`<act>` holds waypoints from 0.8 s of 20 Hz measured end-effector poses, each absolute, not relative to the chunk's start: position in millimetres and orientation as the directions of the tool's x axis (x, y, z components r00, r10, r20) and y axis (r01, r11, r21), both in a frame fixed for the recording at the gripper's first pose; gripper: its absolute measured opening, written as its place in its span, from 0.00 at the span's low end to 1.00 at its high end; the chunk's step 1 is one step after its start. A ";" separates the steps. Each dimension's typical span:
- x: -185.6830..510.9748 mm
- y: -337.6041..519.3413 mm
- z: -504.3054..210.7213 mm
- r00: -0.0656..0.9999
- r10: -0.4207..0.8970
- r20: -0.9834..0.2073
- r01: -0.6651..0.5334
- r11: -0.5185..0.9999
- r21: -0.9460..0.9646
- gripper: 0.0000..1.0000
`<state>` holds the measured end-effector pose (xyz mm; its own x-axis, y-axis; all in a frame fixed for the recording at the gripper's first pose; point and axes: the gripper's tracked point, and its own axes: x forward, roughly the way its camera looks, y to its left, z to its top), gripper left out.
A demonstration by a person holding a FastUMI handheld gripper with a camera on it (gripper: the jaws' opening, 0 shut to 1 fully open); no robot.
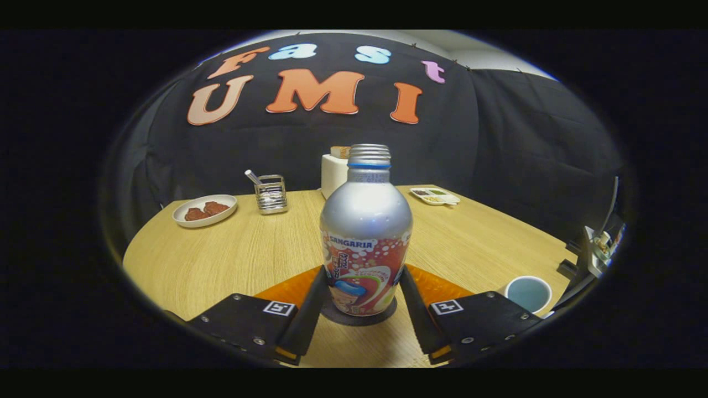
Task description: Take the bottle from table, then pour the juice into the cup, finally place the bottle on the coaster
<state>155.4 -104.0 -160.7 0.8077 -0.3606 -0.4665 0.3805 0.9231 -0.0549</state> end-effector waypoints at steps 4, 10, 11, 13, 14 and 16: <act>158.2 -100.9 -166.4 0.806 -0.356 -0.473 0.379 0.924 -0.049 0.74; 155.0 -100.0 -167.1 0.806 -0.357 -0.473 0.388 0.921 -0.033 0.75; 154.9 -99.0 -166.8 0.806 -0.356 -0.473 0.387 0.921 -0.033 0.75; 152.8 -98.2 -166.7 0.805 -0.356 -0.475 0.387 0.921 -0.034 0.76; 151.0 -98.3 -167.0 0.804 -0.355 -0.477 0.386 0.922 -0.036 0.77; 148.9 -97.5 -167.7 0.802 -0.354 -0.481 0.386 0.922 -0.036 0.78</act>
